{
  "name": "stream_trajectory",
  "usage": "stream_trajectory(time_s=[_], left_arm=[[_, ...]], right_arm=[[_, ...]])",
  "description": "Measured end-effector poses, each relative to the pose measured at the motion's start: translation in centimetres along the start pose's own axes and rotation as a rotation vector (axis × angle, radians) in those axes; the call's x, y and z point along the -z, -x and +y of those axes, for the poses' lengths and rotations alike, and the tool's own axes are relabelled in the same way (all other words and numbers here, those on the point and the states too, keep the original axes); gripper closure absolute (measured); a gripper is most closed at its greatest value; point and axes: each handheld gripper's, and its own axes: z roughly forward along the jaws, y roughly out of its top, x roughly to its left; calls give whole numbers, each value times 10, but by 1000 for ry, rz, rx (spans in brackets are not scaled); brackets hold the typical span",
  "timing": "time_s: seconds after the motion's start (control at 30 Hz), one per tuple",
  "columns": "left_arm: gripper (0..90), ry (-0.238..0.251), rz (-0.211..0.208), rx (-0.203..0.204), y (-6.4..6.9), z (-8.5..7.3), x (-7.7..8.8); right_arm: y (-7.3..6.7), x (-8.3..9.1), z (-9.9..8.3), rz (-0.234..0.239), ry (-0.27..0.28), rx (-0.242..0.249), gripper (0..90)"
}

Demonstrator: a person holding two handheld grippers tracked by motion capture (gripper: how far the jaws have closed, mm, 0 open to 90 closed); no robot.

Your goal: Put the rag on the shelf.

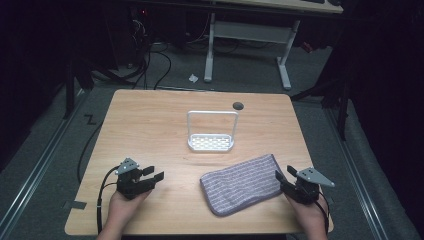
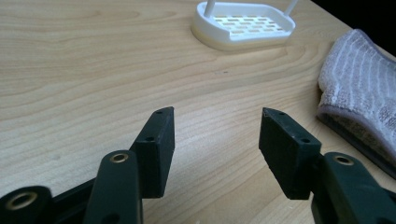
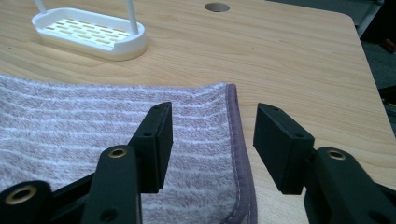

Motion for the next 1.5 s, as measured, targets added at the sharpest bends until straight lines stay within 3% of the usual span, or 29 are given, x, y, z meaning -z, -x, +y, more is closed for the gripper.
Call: stream_trajectory(time_s=[0.13,0.2,0.23,0.27,0.3,0.33,0.53,0.57,0.6,0.63,0.67,0.73,0.8,0.83,0.93,1.0,1.03,1.07,1.13,1.3,1.5], left_arm=[[459,4,1,10,1,0,0],[460,8,4,6,3,-1,1],[460,7,5,5,3,-1,1],[461,2,4,8,3,-2,0],[462,2,4,8,3,-2,0],[463,0,4,9,3,-3,0],[494,-6,-16,5,8,-1,-2],[515,13,-86,57,16,3,-4],[536,13,-86,57,16,3,-4],[536,26,-131,63,24,7,-7],[580,7,-160,12,43,14,-17],[646,-1,-174,-7,49,17,-21],[697,-50,-201,-68,74,25,-46],[715,-50,-201,-68,74,25,-46],[736,-85,-209,-108,91,34,-77],[741,-97,-212,-117,95,37,-86],[763,-122,-205,-140,100,39,-98],[780,-122,-205,-140,100,39,-98],[803,-175,-182,-175,104,36,-109],[829,-232,-159,-222,107,27,-113],[830,-255,-183,-268,117,12,-96]], right_arm=[[1,1,-1,3,-1,5,525],[1,3,-1,3,-5,12,673],[1,3,-1,3,-5,12,673],[1,4,1,-3,-3,18,753],[1,4,1,-3,-3,18,753],[-1,5,2,-6,-7,22,816],[-2,4,2,-2,-23,33,871],[-3,4,2,-2,-25,35,877],[-3,4,2,0,-26,35,884],[-3,4,2,0,-26,35,884],[-3,5,1,0,-36,37,900],[-3,6,0,6,-42,32,900],[-4,6,-2,18,-73,56,900],[-5,5,-3,22,-85,54,900],[-7,1,-8,32,-126,64,900],[-7,0,-9,33,-138,66,900],[-6,-4,-12,31,-171,65,900],[-6,-4,-12,31,-171,65,900],[-2,-10,-17,36,-217,55,900],[0,-16,-21,40,-256,56,900],[-2,-29,-16,30,-260,69,900]])
